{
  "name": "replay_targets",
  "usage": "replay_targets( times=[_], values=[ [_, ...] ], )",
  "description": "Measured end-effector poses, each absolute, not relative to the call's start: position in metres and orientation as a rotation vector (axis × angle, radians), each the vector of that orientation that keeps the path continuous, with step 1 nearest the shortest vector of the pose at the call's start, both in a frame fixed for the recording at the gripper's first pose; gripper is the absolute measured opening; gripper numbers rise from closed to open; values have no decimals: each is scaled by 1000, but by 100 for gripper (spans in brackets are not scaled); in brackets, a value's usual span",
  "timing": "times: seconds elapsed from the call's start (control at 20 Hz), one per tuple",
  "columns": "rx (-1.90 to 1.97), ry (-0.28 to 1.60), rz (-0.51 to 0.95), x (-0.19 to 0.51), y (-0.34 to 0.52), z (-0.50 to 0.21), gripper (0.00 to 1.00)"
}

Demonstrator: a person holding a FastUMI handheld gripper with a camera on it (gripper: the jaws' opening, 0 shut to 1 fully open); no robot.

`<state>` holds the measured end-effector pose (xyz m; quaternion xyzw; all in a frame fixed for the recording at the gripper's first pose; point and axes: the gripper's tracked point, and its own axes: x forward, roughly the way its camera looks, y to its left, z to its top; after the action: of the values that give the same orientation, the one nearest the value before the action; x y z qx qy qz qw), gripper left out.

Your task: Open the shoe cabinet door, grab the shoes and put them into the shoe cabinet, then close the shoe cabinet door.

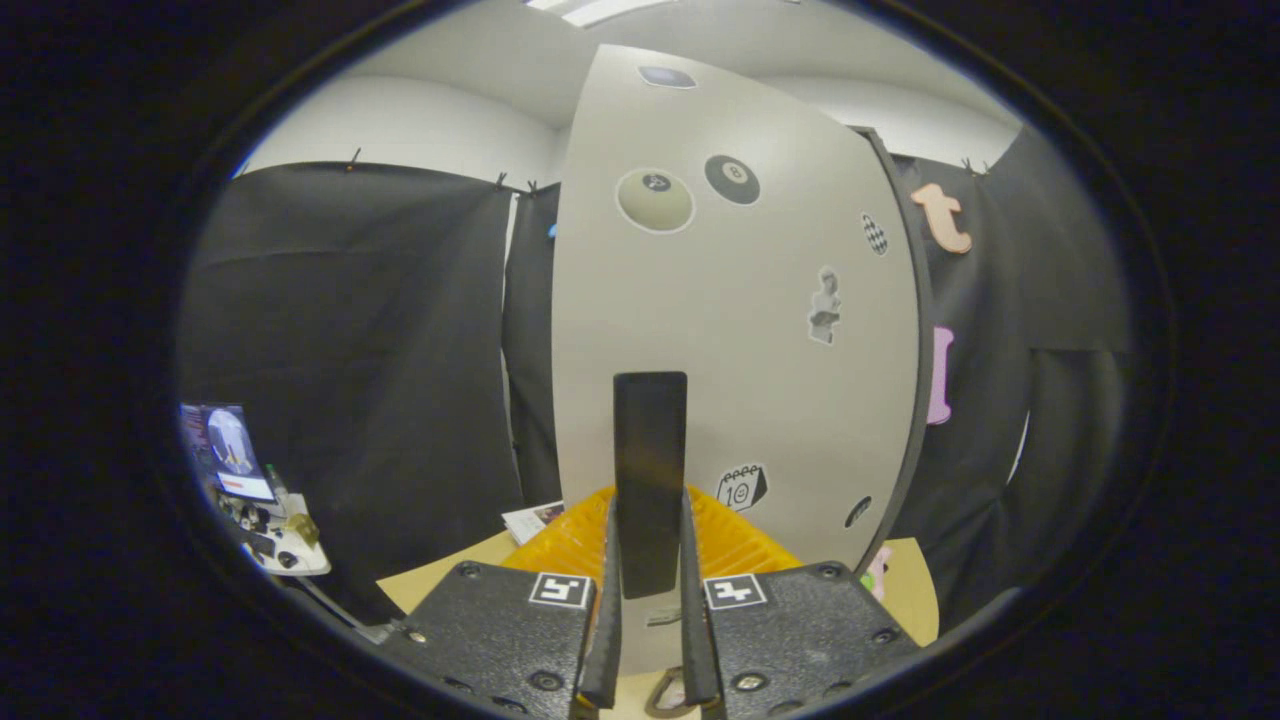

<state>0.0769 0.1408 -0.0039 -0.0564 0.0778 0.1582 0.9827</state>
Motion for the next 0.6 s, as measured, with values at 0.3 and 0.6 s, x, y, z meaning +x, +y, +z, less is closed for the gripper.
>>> replay_targets(
  times=[0.3, 0.6],
  values=[
    [-140, 143, 255, 60, 118, 1, 28],
    [-179, 121, 162, 56, 89, 7, 25]
  ],
)
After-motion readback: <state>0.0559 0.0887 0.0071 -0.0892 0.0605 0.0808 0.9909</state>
